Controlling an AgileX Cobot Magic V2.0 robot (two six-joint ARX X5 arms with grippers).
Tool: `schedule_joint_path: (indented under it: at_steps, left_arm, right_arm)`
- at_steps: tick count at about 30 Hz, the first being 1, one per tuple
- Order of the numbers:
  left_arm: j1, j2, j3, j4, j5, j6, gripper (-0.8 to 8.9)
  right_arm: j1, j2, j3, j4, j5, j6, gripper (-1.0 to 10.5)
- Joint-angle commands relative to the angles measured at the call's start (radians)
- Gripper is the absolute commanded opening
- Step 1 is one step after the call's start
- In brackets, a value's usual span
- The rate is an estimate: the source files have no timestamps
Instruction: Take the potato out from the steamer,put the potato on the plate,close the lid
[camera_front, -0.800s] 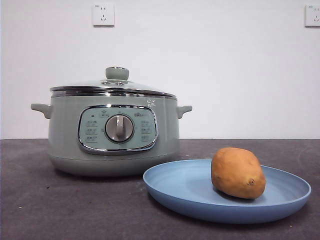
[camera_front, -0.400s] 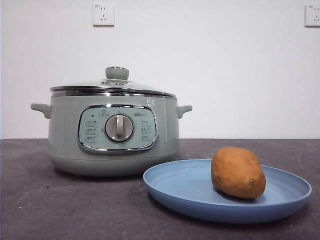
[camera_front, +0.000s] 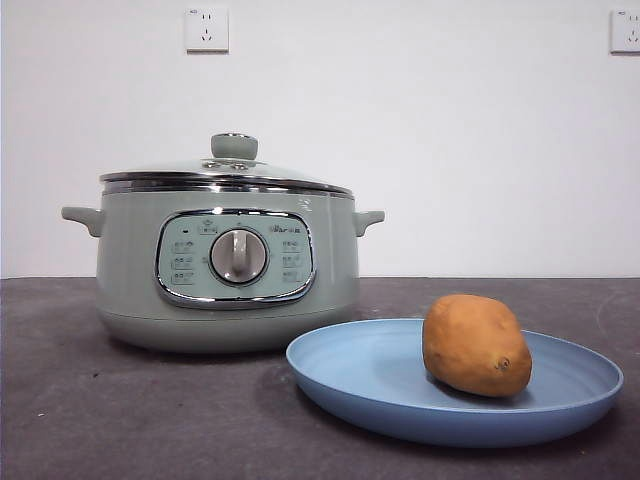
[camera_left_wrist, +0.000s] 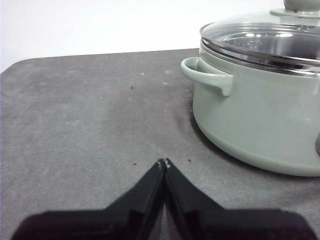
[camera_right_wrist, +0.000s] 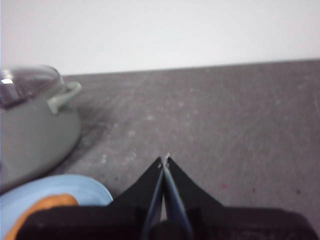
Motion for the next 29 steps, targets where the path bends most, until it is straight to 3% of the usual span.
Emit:
schedule_joint_path:
  at_steps: [1,29]
  left_arm:
    - [0.003,-0.003,-0.009,-0.013,0.001,-0.009,-0.04]
    - [0.003,-0.003,-0.009,-0.013,0.0,-0.009,-0.04]
  right_arm:
    - [0.0,-0.031,-0.049,0.01,0.005,0.018,0.0]
    - [-0.001,-0.063,-0.095,-0.019,0.005,0.041,0.0]
